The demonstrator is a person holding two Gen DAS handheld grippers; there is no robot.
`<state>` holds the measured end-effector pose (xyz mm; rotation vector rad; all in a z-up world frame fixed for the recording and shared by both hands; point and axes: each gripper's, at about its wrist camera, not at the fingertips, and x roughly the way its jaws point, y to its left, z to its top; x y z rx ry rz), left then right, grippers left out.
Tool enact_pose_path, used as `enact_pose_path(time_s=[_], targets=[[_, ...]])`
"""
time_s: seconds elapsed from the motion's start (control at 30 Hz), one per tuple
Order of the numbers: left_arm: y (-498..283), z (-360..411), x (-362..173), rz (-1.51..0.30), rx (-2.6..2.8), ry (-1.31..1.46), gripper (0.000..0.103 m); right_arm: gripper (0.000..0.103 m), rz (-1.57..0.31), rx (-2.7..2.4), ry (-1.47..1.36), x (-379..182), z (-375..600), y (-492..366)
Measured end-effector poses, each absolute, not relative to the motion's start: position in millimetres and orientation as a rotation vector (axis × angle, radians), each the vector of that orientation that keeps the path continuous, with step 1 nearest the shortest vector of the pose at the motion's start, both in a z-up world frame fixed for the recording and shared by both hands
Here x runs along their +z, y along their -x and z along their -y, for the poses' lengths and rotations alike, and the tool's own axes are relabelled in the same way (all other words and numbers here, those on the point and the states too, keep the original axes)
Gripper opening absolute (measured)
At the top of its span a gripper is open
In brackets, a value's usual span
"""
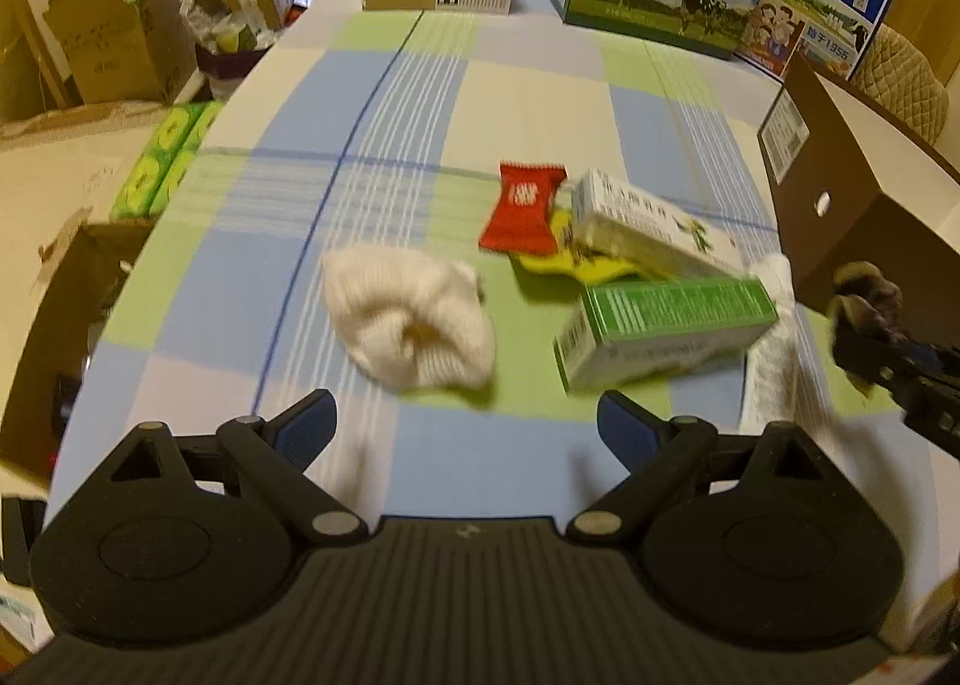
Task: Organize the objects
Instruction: 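Grasp the white knit cloth with the left gripper while the right gripper holds the scrunchie, then carry the white cloth and brown scrunchie in both grippers over the brown box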
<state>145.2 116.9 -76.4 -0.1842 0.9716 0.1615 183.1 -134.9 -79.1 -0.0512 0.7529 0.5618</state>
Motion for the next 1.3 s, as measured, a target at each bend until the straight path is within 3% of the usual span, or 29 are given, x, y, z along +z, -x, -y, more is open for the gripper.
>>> enact_pose_path(time_s=[0.4,0.57,0.87,1.07,1.3], targets=[[-202.8,-143.9,-103.8,-1.015,0.213,0.174,0.091,0.026,-0.779,0.533,0.046,-88.0,140.9,-188.6],[-207.7,-149.8,-111.8,-1.026,0.221,0.187,0.074,0.026,-0.789,0.524,0.046,-92.7,141.7,-190.5],[-203.2,-145.0,-112.3,-1.015,0.227,0.142,0.058,0.026,-0.791,0.498,0.032,-95.2,144.6,-196.4],[-195.7,-142.7,-108.4,-1.001,0.228,0.135,0.049,0.026,-0.782,0.497,0.025,-92.0,146.5,-197.0],[-183.2,-139.4,-95.8,-0.970,0.228,0.148,0.046,0.026,-0.749,0.514,0.006,-81.7,149.1,-192.5]])
